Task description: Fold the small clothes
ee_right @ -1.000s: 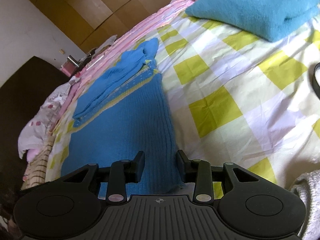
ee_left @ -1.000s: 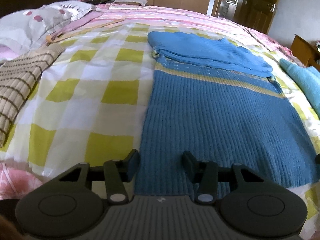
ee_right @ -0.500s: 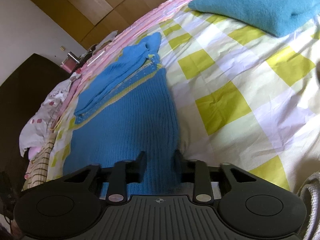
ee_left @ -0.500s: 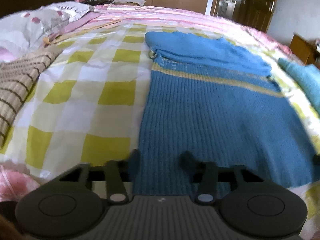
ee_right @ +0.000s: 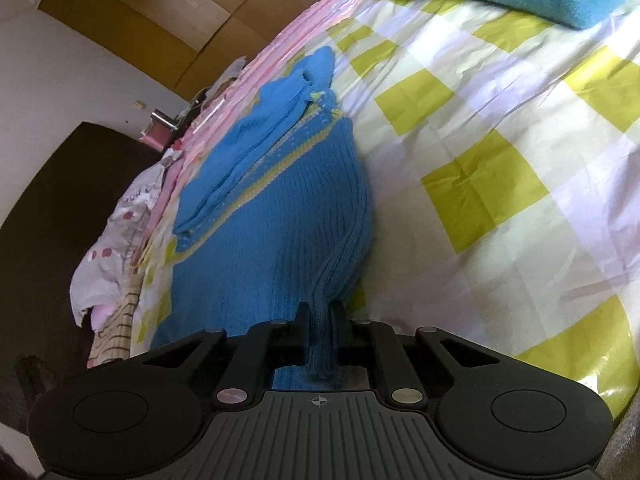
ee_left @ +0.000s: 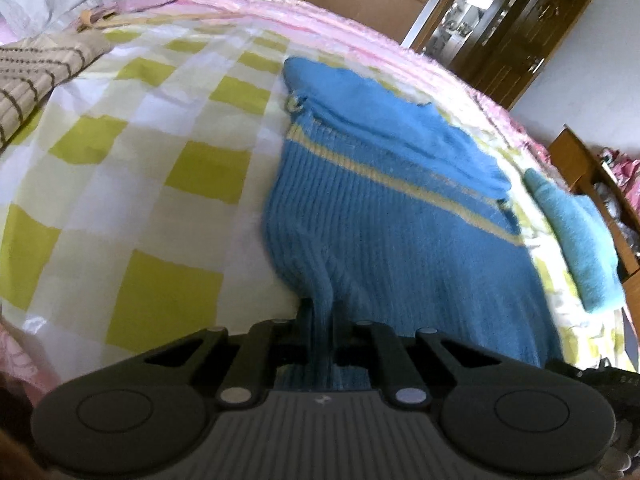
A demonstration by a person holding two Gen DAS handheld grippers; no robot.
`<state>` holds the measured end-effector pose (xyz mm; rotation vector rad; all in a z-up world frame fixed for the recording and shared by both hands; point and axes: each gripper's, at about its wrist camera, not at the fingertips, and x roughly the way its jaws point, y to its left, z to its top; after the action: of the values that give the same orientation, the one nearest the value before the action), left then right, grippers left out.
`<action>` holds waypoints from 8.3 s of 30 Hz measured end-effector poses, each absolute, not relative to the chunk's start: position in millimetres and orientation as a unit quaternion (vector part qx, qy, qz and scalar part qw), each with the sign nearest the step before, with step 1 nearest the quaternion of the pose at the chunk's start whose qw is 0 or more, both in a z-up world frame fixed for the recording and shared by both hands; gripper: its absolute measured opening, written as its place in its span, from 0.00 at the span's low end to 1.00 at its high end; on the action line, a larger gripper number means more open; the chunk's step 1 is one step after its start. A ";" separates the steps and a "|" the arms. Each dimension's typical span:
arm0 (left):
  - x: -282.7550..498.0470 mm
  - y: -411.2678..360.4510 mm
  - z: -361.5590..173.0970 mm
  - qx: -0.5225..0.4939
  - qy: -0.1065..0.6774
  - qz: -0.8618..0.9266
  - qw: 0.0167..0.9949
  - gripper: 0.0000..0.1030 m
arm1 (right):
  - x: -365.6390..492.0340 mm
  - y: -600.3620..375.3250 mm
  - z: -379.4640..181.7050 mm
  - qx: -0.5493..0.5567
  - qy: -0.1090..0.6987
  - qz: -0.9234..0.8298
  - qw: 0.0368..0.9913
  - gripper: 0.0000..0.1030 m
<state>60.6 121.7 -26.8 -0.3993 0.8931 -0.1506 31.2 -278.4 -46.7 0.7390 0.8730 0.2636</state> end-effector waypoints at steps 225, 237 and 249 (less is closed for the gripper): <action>211.1 154.2 -30.3 -0.224 0.347 -0.037 0.910 0.44 | 372.1 81.2 -5.1 -0.114 0.459 0.227 0.851 0.22; 199.4 140.6 -26.1 -0.199 0.305 -0.019 0.931 0.69 | 376.3 58.5 3.6 -0.055 0.462 0.236 0.853 0.11; 191.3 127.3 -25.9 -0.178 0.281 -0.028 0.943 0.86 | 374.1 45.6 22.9 -0.039 0.455 0.244 0.855 0.11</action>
<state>191.3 127.3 -25.9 -0.3631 0.5739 -0.0564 374.1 45.6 22.9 -0.0825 0.9563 0.5140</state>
